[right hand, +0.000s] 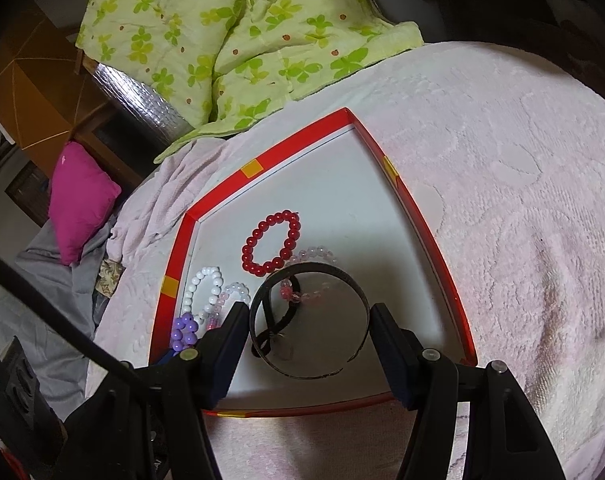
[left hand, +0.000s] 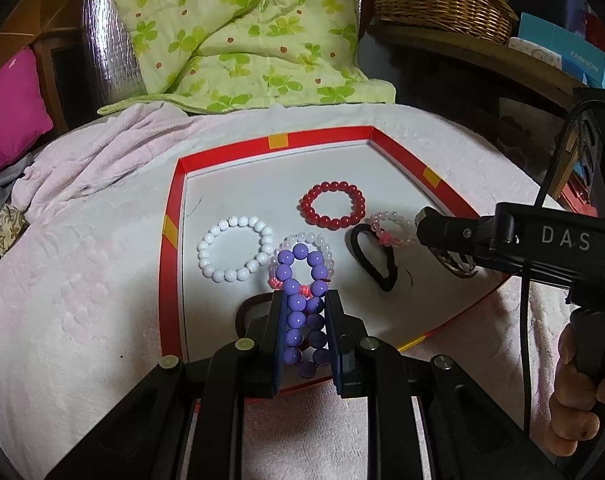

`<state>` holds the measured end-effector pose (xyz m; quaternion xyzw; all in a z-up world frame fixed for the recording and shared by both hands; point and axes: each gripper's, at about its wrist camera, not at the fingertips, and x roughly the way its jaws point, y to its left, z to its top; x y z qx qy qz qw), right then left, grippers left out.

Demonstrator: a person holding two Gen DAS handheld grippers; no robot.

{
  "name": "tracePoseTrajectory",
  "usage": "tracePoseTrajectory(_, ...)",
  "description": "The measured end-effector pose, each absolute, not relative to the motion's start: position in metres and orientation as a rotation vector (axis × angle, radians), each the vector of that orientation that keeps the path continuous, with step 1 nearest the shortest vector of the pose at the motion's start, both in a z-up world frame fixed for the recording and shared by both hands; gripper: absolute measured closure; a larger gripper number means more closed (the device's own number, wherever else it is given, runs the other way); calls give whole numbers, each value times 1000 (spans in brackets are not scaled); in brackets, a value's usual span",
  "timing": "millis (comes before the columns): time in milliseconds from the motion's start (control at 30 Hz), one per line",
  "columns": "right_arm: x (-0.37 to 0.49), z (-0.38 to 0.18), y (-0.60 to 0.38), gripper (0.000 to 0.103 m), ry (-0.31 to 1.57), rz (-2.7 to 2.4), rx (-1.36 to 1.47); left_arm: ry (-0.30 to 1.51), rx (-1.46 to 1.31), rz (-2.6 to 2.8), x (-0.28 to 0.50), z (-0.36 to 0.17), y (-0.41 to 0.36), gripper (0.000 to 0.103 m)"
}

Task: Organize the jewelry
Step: 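Lower the purple bracelet and silver bangle into the tray and open both tools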

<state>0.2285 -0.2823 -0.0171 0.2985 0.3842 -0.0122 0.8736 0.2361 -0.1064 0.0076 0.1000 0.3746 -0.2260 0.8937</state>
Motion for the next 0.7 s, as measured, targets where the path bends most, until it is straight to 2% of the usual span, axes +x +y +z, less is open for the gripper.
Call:
tracePoseTrajectory(600,229,-19,-281,38,816,-39,616,818,200,-436,240,2,-106,83)
tracePoseTrajectory(667,229,-19,-282,38,820,-40,618,823,201,-433,240,2,-106,77)
tracePoseTrajectory(700,229,-19,-282,37,822,-41,619,825,202,-432,240,3,-106,71)
